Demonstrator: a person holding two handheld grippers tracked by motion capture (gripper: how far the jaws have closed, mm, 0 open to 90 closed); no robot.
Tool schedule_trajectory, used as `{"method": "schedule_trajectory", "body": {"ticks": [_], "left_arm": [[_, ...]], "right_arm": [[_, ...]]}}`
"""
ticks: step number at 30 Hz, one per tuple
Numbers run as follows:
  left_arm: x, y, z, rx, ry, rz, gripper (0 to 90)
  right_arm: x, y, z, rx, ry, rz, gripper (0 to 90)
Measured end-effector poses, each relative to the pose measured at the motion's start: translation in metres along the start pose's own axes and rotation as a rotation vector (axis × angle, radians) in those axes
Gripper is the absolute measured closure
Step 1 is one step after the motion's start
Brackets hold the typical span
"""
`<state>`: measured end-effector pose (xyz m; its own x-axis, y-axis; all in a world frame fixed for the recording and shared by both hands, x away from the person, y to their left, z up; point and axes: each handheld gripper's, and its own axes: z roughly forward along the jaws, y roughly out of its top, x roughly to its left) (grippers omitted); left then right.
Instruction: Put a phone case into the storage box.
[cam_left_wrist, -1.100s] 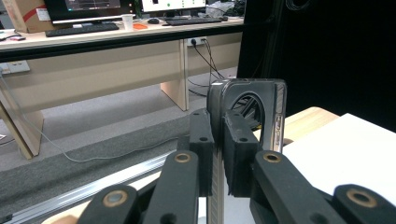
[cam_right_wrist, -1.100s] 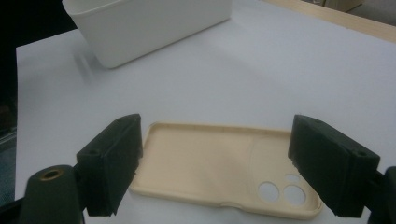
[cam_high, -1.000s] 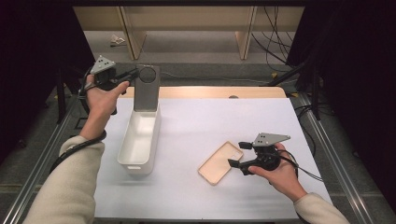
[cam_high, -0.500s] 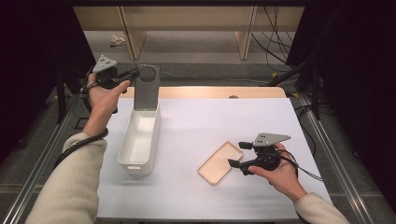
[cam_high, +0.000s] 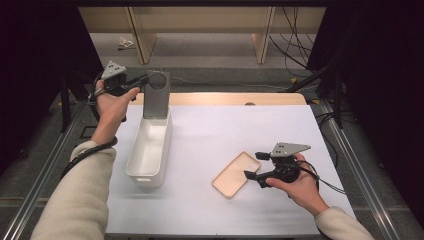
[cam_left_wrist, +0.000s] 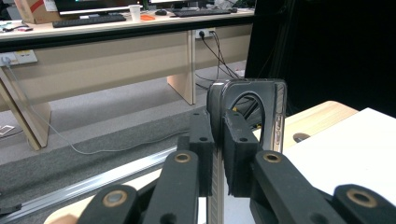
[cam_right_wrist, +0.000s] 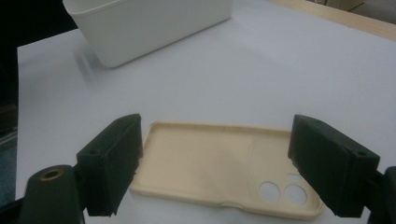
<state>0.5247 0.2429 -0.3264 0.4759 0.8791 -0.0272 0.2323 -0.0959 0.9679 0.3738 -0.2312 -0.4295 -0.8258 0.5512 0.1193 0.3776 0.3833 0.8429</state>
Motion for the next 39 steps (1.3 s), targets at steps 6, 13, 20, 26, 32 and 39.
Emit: {"method": "schedule_trajectory", "body": {"ticks": [6,13,20,26,32,39], "left_arm": [[0.001,-0.004,0.004,0.011,0.004,0.011,82.5],[0.003,-0.008,0.008,0.021,0.007,0.015,82.5],[0.006,-0.016,0.012,0.038,0.015,0.012,82.5],[0.007,-0.020,0.014,0.047,0.018,0.004,82.5],[0.008,-0.024,0.017,0.056,0.019,0.004,82.4],[0.009,-0.030,0.019,0.070,0.021,0.005,82.4]], "right_arm": [[0.000,0.000,0.000,-0.003,0.000,0.000,18.6],[0.000,0.000,0.000,-0.003,0.002,0.001,18.6],[0.000,0.000,0.000,0.000,0.002,-0.001,18.6],[0.000,-0.001,0.000,-0.002,0.002,0.001,18.6],[0.000,-0.001,0.000,-0.002,0.003,0.000,18.7],[-0.001,-0.001,0.000,-0.002,0.004,0.000,18.6]]}}
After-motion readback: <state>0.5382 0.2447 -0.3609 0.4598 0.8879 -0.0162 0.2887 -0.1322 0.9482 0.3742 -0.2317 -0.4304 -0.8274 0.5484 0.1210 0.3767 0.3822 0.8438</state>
